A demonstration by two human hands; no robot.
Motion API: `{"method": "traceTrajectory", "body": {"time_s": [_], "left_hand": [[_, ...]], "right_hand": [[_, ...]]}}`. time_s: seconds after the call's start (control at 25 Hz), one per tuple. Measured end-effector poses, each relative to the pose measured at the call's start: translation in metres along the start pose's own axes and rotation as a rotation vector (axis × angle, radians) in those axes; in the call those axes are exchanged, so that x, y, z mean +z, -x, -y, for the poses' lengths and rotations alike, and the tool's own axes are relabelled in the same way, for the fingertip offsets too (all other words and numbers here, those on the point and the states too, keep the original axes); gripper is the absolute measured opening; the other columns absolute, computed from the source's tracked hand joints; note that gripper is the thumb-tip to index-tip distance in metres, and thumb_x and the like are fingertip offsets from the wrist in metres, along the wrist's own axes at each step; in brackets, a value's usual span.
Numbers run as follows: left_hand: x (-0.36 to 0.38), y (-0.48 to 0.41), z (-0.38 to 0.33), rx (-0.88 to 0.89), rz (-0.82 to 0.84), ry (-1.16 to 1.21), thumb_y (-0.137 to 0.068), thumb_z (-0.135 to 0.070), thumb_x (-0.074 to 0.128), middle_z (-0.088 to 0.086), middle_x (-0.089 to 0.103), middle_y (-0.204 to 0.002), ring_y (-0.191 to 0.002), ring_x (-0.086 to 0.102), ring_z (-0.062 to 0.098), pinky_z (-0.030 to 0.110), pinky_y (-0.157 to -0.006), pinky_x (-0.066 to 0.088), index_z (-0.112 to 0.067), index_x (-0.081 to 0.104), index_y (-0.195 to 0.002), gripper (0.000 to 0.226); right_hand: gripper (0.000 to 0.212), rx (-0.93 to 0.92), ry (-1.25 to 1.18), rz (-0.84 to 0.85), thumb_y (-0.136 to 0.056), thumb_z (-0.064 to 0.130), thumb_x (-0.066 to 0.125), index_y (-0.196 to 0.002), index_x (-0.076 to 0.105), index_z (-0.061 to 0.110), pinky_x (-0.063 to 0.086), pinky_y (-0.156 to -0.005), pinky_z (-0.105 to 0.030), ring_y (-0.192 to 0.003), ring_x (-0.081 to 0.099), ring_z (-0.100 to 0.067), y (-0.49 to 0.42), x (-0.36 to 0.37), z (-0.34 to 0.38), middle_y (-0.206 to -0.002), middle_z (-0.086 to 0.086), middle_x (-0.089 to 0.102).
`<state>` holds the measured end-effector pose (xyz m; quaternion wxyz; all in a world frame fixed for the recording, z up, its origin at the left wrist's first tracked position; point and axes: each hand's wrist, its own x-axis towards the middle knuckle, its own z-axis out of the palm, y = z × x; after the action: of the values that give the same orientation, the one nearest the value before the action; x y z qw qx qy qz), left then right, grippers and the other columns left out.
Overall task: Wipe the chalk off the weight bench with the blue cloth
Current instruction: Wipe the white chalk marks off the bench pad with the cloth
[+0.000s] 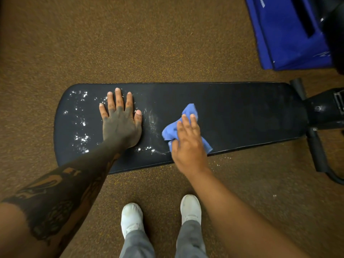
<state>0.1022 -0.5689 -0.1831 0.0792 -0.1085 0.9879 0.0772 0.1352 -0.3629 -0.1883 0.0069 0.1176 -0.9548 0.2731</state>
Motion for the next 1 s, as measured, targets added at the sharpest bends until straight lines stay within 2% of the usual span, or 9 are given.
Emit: {"method": "traceTrajectory", "body": {"time_s": [0.12, 0.2, 0.32, 0.4, 0.48, 0.64, 0.76, 0.88, 1.0], "left_hand": [[-0.001, 0.000, 0.000, -0.005, -0.001, 0.006, -0.098, -0.048, 0.015, 0.013, -0.004, -0.163, -0.150, -0.008, 0.031, 0.056, -0.119, -0.001, -0.018, 0.007, -0.154, 0.064], [-0.001, 0.000, 0.001, -0.003, 0.001, 0.005, -0.098, -0.049, 0.014, 0.012, -0.005, -0.163, -0.149, -0.009, 0.031, 0.055, -0.119, -0.001, -0.018, 0.006, -0.154, 0.065], [-0.001, 0.000, 0.001, -0.001, 0.001, 0.003, -0.098, -0.050, 0.012, 0.012, -0.005, -0.163, -0.149, -0.010, 0.031, 0.054, -0.119, -0.002, -0.018, 0.004, -0.155, 0.065], [0.000, 0.000, 0.002, 0.002, 0.001, 0.001, -0.098, -0.050, 0.012, 0.012, -0.006, -0.163, -0.149, -0.010, 0.031, 0.054, -0.119, -0.003, -0.018, 0.003, -0.155, 0.065], [0.000, 0.000, 0.002, 0.007, 0.001, -0.002, -0.098, -0.050, 0.012, 0.012, -0.006, -0.163, -0.149, -0.010, 0.031, 0.054, -0.119, -0.003, -0.018, 0.003, -0.155, 0.065], [0.000, 0.000, 0.001, 0.010, -0.005, 0.009, -0.097, -0.049, 0.013, 0.013, -0.004, -0.163, -0.149, -0.008, 0.031, 0.055, -0.119, -0.002, -0.018, 0.006, -0.155, 0.066], [-0.004, 0.001, 0.006, 0.021, -0.011, 0.012, -0.097, -0.052, 0.012, 0.013, -0.002, -0.163, -0.150, -0.007, 0.031, 0.055, -0.119, -0.002, -0.020, 0.008, -0.155, 0.066], [-0.007, 0.003, 0.018, 0.043, 0.001, -0.022, -0.096, -0.055, 0.011, 0.012, -0.002, -0.163, -0.150, -0.008, 0.031, 0.056, -0.119, -0.002, -0.024, 0.007, -0.154, 0.066], [-0.006, 0.006, 0.025, 0.069, 0.010, -0.036, -0.096, -0.055, 0.012, 0.011, -0.003, -0.164, -0.150, -0.008, 0.030, 0.056, -0.119, -0.002, -0.026, 0.004, -0.154, 0.066]], "right_hand": [[0.056, -0.203, 0.024, 0.154, -0.089, 0.024, 0.045, -0.140, 0.042, 0.000, 0.025, -0.116, -0.048, -0.147, 0.014, -0.028, 0.042, -0.002, 0.008, -0.154, -0.013, 0.031], [0.057, -0.231, 0.014, 0.154, -0.089, 0.025, 0.046, -0.142, 0.041, 0.002, 0.026, -0.115, -0.049, -0.147, 0.013, -0.026, 0.051, -0.013, -0.013, -0.155, -0.011, 0.029], [0.058, 0.000, 0.009, 0.038, -0.090, 0.025, 0.037, -0.141, 0.040, -0.001, 0.025, -0.114, -0.053, -0.146, 0.014, -0.030, 0.027, -0.023, -0.033, -0.154, -0.015, 0.030], [0.063, 0.175, 0.035, 0.045, -0.089, 0.031, 0.030, -0.142, 0.037, -0.003, 0.015, -0.118, -0.049, -0.147, 0.007, -0.030, -0.006, -0.021, -0.024, -0.157, -0.015, 0.023], [0.066, 0.219, 0.105, 0.099, -0.089, 0.033, 0.037, -0.144, 0.032, -0.003, 0.003, -0.120, -0.043, -0.147, -0.001, -0.031, -0.029, -0.010, -0.002, -0.159, -0.016, 0.017], [0.063, -0.062, 0.142, 0.220, -0.091, 0.024, 0.050, -0.146, 0.031, 0.000, 0.007, -0.120, -0.046, -0.147, -0.002, -0.032, -0.019, 0.008, 0.037, -0.159, -0.014, 0.017], [0.061, -0.203, 0.146, 0.281, -0.090, 0.033, 0.037, -0.145, 0.036, 0.006, 0.010, -0.120, -0.046, -0.148, 0.003, -0.028, 0.003, -0.008, 0.020, -0.159, -0.008, 0.020], [0.060, -0.063, 0.237, 0.157, -0.086, 0.038, 0.034, -0.140, 0.046, 0.014, 0.012, -0.118, -0.050, -0.146, 0.012, -0.032, -0.016, -0.020, -0.007, -0.158, -0.007, 0.025], [0.068, 0.211, 0.209, 0.106, -0.087, 0.052, 0.039, -0.146, 0.037, 0.017, 0.007, -0.119, -0.048, -0.146, -0.001, -0.035, -0.058, -0.007, 0.013, -0.160, -0.011, 0.011]]}}
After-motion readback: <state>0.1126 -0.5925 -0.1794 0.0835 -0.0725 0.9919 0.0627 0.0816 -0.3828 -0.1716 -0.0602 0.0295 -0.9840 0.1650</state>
